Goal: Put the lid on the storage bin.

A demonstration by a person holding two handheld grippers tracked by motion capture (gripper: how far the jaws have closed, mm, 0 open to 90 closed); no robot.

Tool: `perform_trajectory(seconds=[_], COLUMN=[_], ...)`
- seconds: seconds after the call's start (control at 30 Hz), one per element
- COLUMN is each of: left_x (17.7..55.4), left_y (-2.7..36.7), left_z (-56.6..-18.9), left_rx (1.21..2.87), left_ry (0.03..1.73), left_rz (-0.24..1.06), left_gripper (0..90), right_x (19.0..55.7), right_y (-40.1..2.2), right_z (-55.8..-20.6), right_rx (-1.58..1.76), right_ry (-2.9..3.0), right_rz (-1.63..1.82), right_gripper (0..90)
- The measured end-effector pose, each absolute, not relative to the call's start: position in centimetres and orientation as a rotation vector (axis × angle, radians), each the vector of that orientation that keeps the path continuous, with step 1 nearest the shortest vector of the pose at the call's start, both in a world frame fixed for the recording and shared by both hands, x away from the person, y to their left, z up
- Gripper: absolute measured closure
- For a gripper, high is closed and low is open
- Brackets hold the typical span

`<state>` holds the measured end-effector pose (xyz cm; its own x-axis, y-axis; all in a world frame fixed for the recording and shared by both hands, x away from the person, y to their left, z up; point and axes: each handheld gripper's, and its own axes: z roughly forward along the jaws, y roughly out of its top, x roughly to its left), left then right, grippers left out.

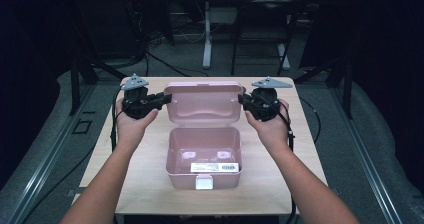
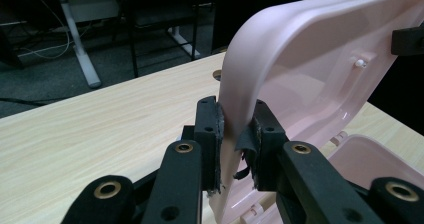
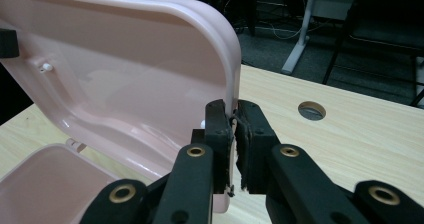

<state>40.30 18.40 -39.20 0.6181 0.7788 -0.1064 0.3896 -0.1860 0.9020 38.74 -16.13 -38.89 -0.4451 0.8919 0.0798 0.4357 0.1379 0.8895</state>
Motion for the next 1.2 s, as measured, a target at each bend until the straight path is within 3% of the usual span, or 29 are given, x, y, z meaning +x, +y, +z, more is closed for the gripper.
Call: perform_trajectory(seconds=[0.53,0.7,1.2], left_x=[38.1,38.1,37.4], left_y=[19.2,19.3,18.7], left_z=[-39.1,-39.0,-39.0], left_rx=[1.767,1.761,1.811], left_ry=[0.927,0.951,0.885], left_rz=[0.457,0.446,0.54], left_gripper=[76.4,80.4,82.7], right_x=[36.8,36.7,35.6], right_y=[-16.6,-16.8,-17.0], right_z=[-39.5,-39.6,-39.8], right_rx=[1.24,1.242,1.216], right_ry=[1.993,1.995,1.989], right_rz=[1.267,1.286,1.292], right_gripper=[86.1,86.0,85.3])
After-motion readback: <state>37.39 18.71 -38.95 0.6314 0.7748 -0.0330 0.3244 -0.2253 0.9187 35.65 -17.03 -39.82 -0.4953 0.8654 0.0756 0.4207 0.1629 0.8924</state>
